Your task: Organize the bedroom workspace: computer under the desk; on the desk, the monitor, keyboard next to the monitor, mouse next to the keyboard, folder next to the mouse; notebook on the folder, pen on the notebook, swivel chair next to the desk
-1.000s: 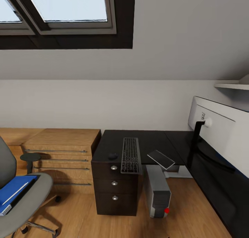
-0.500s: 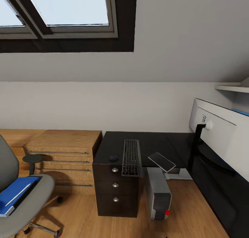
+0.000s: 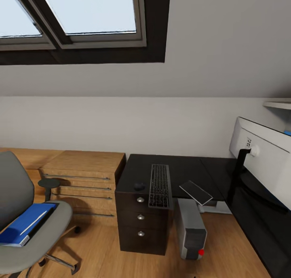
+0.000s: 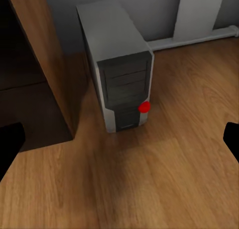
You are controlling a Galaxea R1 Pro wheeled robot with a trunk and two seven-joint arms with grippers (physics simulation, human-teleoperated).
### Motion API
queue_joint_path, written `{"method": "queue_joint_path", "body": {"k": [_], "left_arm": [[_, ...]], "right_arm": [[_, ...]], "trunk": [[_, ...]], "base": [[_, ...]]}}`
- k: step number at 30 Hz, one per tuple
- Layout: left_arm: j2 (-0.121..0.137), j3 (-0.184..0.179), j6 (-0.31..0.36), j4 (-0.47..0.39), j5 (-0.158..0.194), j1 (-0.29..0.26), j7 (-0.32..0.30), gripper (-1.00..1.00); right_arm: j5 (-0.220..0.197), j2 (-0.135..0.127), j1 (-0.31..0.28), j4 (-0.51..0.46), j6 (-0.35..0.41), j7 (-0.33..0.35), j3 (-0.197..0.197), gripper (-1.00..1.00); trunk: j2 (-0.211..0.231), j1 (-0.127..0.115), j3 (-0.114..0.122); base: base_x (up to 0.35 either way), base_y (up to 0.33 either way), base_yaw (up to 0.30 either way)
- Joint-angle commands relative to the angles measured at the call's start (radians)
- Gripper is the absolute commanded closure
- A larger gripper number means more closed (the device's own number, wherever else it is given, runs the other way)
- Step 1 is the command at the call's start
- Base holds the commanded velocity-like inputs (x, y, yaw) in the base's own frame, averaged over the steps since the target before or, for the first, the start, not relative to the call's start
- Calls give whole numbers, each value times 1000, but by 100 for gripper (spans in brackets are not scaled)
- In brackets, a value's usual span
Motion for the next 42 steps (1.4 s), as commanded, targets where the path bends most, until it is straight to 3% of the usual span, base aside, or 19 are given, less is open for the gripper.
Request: {"method": "queue_joint_path", "body": {"k": [1, 34, 42], "left_arm": [[0, -4, -4, 1, 7, -1, 4, -100], [-1, -4, -6, 3, 6, -1, 3, -100], [-1, -4, -6, 3, 6, -1, 3, -100]], "right_arm": [[-3, 0, -1, 0, -3, 0, -1, -100], [-4, -5, 1, -6, -5, 0, -1, -100], [-3, -5, 2, -5, -55, 0, -1, -100]], "trunk": [[6, -4, 2], [237, -130, 105], [293, -161, 130]], "base": [[0, 0, 20], [0, 0, 1], [0, 0, 0]]}}
